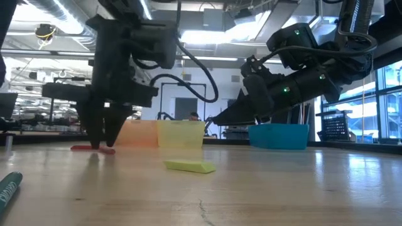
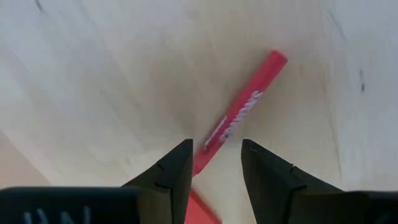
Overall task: Sort crayons/erasers/pens/pencils in bins
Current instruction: Put the red crayon into the yellow bin
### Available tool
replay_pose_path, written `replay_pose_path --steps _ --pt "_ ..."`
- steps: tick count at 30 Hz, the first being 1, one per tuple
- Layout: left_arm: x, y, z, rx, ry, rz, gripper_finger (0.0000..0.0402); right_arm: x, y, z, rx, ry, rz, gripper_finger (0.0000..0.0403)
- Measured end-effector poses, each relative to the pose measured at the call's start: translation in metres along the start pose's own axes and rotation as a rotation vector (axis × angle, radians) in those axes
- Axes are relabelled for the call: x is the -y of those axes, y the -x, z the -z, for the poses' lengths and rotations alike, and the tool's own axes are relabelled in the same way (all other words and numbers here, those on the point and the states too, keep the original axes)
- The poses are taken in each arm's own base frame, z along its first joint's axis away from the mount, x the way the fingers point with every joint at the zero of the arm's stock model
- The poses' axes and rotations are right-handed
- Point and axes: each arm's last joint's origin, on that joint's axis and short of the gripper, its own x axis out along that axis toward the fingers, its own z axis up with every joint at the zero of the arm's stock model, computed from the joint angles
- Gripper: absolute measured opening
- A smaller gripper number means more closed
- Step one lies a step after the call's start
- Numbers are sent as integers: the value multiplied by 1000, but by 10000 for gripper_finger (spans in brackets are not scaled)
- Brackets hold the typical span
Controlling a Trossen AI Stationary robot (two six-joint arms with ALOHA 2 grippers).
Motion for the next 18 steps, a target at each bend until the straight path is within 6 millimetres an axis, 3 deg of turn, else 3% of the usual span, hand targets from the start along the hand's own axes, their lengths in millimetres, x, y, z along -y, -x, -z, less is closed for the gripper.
replay_pose_path --steps 7,18 --pt "-8 -7 -1 49 19 36 111 0 0 0 -3 1 -1 157" --pt "-9 -14 3 44 181 44 37 0 0 1 -10 2 -1 157"
